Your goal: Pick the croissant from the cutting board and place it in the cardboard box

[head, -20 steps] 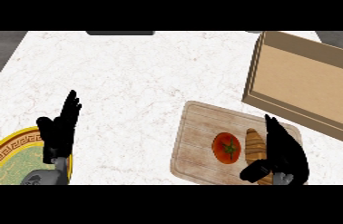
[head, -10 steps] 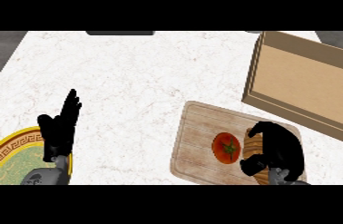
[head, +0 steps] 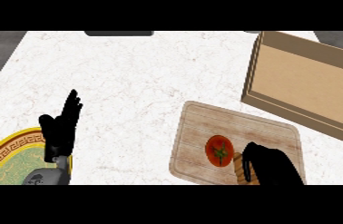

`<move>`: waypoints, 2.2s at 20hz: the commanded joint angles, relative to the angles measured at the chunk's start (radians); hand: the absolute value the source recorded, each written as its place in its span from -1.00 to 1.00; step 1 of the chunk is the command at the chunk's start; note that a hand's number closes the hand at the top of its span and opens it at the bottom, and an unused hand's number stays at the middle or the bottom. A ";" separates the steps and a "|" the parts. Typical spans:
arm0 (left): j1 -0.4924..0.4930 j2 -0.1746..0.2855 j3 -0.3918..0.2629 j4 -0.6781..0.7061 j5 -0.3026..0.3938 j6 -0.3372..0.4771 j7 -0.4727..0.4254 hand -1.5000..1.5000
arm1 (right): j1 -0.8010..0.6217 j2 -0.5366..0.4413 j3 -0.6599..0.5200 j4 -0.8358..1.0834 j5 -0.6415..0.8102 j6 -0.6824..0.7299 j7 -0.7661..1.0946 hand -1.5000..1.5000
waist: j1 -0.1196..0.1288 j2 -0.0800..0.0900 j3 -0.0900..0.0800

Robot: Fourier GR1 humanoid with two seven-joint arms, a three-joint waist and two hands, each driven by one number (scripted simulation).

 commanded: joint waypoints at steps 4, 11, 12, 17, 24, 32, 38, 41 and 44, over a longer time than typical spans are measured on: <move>-0.013 -0.012 0.014 0.041 -0.007 -0.024 -0.032 0.00 | 0.048 -0.065 0.024 -0.135 0.048 -0.026 -0.113 1.00 | 0.002 0.003 0.001; -0.023 -0.003 0.024 0.033 -0.010 -0.024 0.008 0.00 | 0.151 -0.126 -0.022 -0.512 0.036 0.027 -0.077 1.00 | -0.007 0.000 0.001; -0.054 -0.026 0.031 0.079 -0.023 0.008 -0.038 0.00 | 0.076 -0.079 -0.021 -0.590 0.005 0.111 0.010 1.00 | -0.007 0.002 0.000; 0.030 -0.023 0.025 0.040 -0.019 -0.006 -0.049 0.00 | 0.062 -0.084 -0.220 -0.682 -0.093 0.133 -0.013 1.00 | -0.017 -0.002 0.000; -0.009 -0.012 0.027 0.030 -0.025 -0.012 -0.017 0.00 | -0.216 -0.056 -0.491 -0.605 -0.207 0.357 0.034 1.00 | -0.002 0.001 0.000; -0.024 -0.012 0.028 0.008 -0.023 -0.021 0.020 0.00 | -0.451 -0.085 -0.839 -0.286 -0.337 0.350 -0.172 1.00 | 0.005 0.002 0.001; -0.048 -0.018 0.045 0.044 -0.017 -0.037 -0.004 0.00 | -0.570 -0.146 -0.873 0.081 -0.317 0.222 -0.319 1.00 | 0.016 0.007 0.001; -0.020 -0.045 0.020 0.034 -0.042 -0.021 -0.023 0.00 | -0.651 -0.192 -0.880 0.247 -0.322 0.192 -0.383 1.00 | 0.020 0.007 0.001; -0.071 -0.058 0.031 0.099 -0.052 -0.011 -0.050 0.00 | -0.688 -0.227 -0.844 0.429 -0.249 0.096 -0.497 1.00 | 0.019 0.009 0.001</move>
